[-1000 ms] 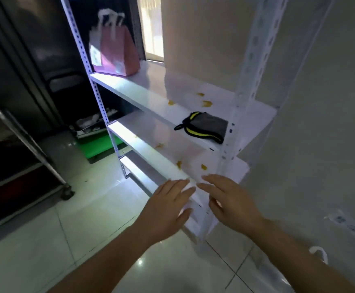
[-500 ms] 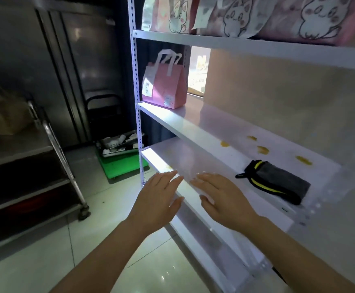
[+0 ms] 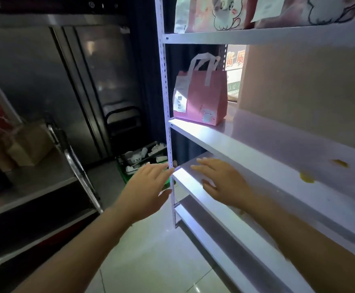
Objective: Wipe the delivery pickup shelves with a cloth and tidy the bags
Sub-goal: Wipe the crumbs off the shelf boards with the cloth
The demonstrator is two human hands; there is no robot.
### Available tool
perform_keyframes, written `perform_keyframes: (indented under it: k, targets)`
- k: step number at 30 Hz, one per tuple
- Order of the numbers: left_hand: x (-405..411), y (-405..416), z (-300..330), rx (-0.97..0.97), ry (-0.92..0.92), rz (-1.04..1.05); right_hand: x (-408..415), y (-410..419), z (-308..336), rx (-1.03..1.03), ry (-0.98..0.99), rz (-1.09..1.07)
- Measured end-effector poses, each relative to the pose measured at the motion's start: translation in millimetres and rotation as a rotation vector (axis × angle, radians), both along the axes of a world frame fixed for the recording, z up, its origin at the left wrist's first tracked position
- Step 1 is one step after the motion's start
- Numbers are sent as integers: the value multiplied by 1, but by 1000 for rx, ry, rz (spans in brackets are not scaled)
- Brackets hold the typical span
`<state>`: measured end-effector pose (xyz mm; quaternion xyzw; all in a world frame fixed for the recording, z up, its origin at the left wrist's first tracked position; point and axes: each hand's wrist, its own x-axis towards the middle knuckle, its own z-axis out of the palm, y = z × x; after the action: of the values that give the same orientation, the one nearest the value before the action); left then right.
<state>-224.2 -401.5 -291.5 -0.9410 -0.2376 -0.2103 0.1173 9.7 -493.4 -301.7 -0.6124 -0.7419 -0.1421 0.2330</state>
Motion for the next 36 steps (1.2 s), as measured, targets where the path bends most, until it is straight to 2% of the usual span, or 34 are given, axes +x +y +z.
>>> perform_keyframes:
  k: [8,12,22,27,32,36]
  targets:
    - [9,102,26,5,-94,-9,-8,98,47,-8,-72,32]
    - [21,150,30,29,-98,-92,2,123,49,-38,-4,-70]
    - [72,305,28,-65,-14,-302,25,210,42,-141,115,-430]
    - [95,363,35,-173,-20,-370,28,247,45,-158,157,-593]
    - [114,405,28,-393,-29,-403,22,262,31,-200,126,-695]
    - [135,419,22,-512,8,-413,22,260,20,-227,183,-785]
